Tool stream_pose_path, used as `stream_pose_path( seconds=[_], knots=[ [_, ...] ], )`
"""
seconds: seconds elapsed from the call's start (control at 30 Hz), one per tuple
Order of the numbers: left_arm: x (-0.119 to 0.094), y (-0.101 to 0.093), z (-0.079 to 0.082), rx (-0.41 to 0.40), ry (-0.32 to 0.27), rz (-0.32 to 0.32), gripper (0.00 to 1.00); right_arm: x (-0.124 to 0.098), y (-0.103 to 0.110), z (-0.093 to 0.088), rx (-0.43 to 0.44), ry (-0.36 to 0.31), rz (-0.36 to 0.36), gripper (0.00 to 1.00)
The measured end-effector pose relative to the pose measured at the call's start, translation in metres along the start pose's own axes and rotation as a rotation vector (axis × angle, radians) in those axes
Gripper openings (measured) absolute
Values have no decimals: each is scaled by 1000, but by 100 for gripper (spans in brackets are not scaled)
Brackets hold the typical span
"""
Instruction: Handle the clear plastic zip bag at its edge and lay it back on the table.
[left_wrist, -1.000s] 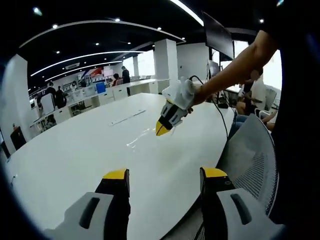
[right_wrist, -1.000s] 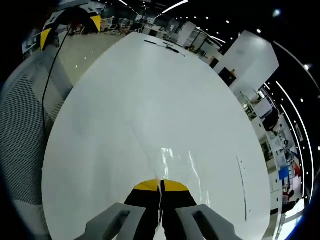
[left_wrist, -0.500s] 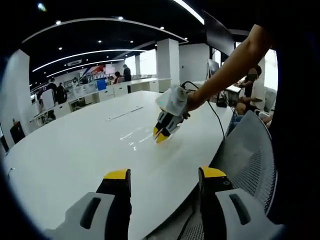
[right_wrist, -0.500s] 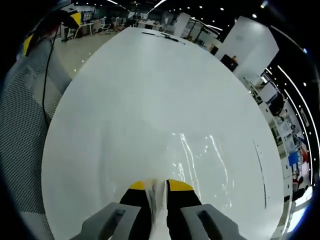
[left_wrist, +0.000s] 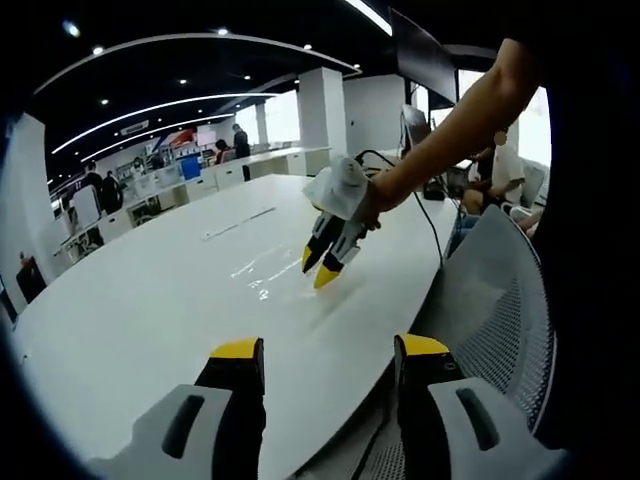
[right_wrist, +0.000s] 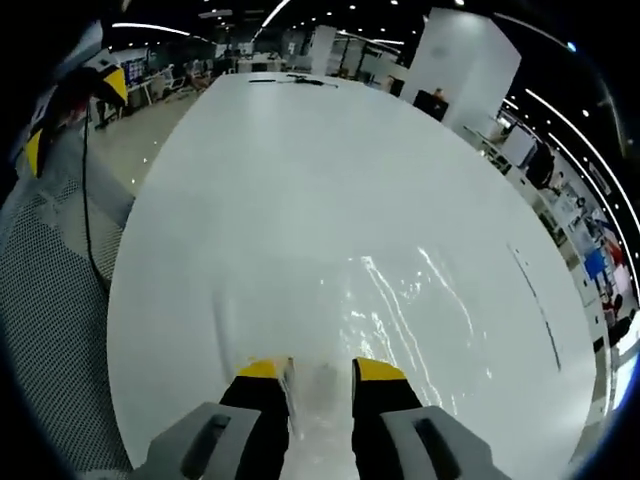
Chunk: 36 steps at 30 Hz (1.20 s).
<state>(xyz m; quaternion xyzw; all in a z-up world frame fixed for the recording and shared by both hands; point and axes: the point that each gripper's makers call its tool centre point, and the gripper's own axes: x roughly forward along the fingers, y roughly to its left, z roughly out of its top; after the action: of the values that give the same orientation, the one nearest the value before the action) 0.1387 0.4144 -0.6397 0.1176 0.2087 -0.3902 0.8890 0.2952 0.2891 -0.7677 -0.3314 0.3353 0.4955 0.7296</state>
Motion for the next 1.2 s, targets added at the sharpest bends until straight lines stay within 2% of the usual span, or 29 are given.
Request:
stream_pose_path(
  seconds=[0.13, 0.23, 0.43, 0.6, 0.7, 0.77, 0.9, 1.03, 1.2],
  knots=[
    [1, 1, 1, 8, -2, -5, 50, -6, 4, -1, 48, -14, 10, 25],
    [3, 1, 0, 19, 7, -11, 49, -12, 12, -2, 121, -18, 45, 28],
    [8, -1, 4, 45, 11, -34, 48, -18, 22, -1, 143, -2, 77, 31],
    [9, 1, 8, 61, 8, -39, 48, -14, 29, -4, 111, 18, 103, 31],
    [8, 3, 10, 68, 3, -32, 47, -16, 32, 1, 69, 1, 99, 31],
    [10, 5, 10, 76, 7, -26, 46, -17, 32, 2, 78, -3, 99, 30],
    [22, 6, 10, 89, 16, -30, 44, -17, 31, 1, 80, -2, 93, 30],
    [34, 5, 17, 110, -5, -34, 37, -19, 29, 0, 82, -4, 88, 30],
    [50, 3, 18, 151, 2, -64, 35, -21, 29, 1, 84, -5, 84, 30]
  ],
)
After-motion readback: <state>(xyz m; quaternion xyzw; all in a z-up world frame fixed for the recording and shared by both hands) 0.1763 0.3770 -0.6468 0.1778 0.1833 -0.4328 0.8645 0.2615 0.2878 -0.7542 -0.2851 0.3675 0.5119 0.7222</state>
